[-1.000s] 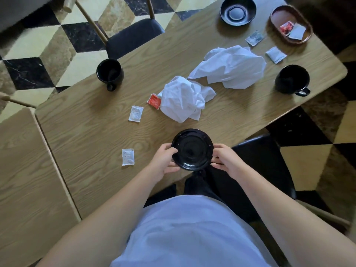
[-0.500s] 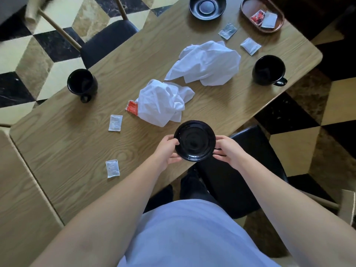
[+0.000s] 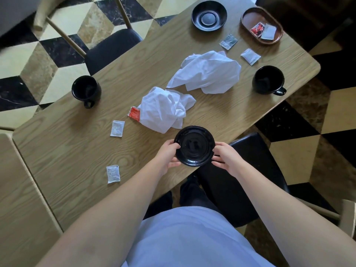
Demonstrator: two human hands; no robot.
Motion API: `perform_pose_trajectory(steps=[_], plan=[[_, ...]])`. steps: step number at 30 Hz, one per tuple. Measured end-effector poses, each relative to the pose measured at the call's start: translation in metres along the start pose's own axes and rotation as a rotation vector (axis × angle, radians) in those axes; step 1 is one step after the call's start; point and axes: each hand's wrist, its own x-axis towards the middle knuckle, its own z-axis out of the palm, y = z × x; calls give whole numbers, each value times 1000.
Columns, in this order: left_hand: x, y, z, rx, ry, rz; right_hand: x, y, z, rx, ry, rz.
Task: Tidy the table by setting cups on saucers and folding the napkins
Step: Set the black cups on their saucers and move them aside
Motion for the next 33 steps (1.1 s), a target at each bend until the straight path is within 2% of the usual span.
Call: perform_pose_trajectory(steps=[6, 8, 11, 12, 16, 20, 27, 29, 33], plan=[[0, -1, -2, -13, -2, -9, 4, 0, 0, 7, 15, 8], [-2, 0, 0, 40, 60, 9, 4, -1, 1, -8, 27, 23], [-4, 8, 1, 306, 305, 222, 8, -7, 3, -102, 143, -34], [-6, 15, 2, 344, 334, 319, 11, -13, 3, -133, 202, -87], [-11, 76, 11, 247, 234, 545, 17, -77, 0, -149, 312, -339], [-2, 160, 21, 165, 173, 689, 26, -161, 2, -79, 256, -515], [66, 286, 31, 48, 78, 620, 68, -280, 18, 31, 225, -557], [92, 313, 32, -54, 37, 560, 86, -301, 21, -54, 265, -607], [146, 348, 36, -219, -11, 477, 124, -325, 25, -406, 426, -796]])
